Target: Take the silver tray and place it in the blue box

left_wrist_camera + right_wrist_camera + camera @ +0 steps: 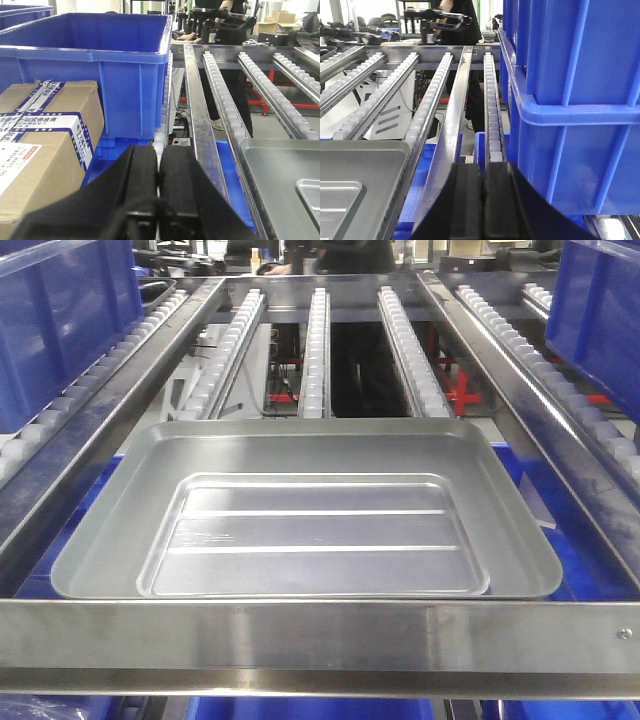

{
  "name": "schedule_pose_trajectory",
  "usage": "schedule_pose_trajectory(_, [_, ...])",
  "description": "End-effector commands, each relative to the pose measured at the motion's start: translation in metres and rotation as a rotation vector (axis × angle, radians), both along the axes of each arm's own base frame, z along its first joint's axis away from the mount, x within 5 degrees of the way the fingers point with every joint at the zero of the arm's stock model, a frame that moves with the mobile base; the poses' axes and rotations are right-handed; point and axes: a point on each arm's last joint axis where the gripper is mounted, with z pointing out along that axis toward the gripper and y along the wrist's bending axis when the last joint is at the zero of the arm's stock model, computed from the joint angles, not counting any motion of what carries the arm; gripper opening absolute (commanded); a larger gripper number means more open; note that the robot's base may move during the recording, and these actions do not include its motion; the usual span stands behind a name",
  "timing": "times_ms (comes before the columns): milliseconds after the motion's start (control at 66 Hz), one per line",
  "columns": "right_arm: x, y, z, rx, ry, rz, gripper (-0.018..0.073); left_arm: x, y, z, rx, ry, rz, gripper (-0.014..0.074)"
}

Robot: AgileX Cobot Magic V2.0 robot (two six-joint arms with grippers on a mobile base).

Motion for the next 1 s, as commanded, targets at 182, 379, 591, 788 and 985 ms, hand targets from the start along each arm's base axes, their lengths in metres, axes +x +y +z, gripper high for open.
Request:
schedule_pose_trajectory(182, [-0.0042,0.0005,0.0148,-0.014,-0.123,0.001,0.0055,-0.0017,0.0001,0.0029,-0.010,-0.089,-0.003,-0.0009])
schedule_pose_trajectory(379, [-0.0042,0.0005,0.0148,-0.014,-0.123,0.001,0.0055,-0.0017,0.0001,0.0029,-0.010,-0.089,-0.003,-0.0009])
schedule_pose_trajectory(591, [-0.0042,0.0005,0.0148,-0.014,-0.123,0.001,0.0055,-0.0017,0.0001,0.0029,-0.010,-0.089,-0.003,-0.0009])
schedule_pose_trajectory(788, [-0.0042,0.0005,0.0148,-0.014,-0.123,0.001,0.0055,-0.0017,0.0001,0.0029,-0.010,-0.089,-0.003,-0.0009])
schedule_pose_trajectory(985, [-0.0042,0.0005,0.0148,-0.014,-0.123,0.001,0.0055,-0.0017,0.0001,0.0029,-0.010,-0.089,-0.003,-0.0009])
